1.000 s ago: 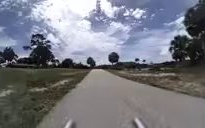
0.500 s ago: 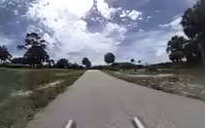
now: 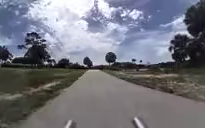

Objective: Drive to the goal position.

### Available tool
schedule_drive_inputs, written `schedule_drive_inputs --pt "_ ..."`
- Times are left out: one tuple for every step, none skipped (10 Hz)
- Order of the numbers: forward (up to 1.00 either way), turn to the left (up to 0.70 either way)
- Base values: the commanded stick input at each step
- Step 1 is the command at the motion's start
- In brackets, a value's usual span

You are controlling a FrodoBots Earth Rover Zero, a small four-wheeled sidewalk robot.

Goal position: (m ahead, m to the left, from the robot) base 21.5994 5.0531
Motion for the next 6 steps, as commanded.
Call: schedule_drive_inputs --pt "0.85 0.00" --pt "0.85 0.00" --pt "0.85 0.00" --pt "0.85 0.00" --pt "0.85 0.00" --pt "0.85 0.00"
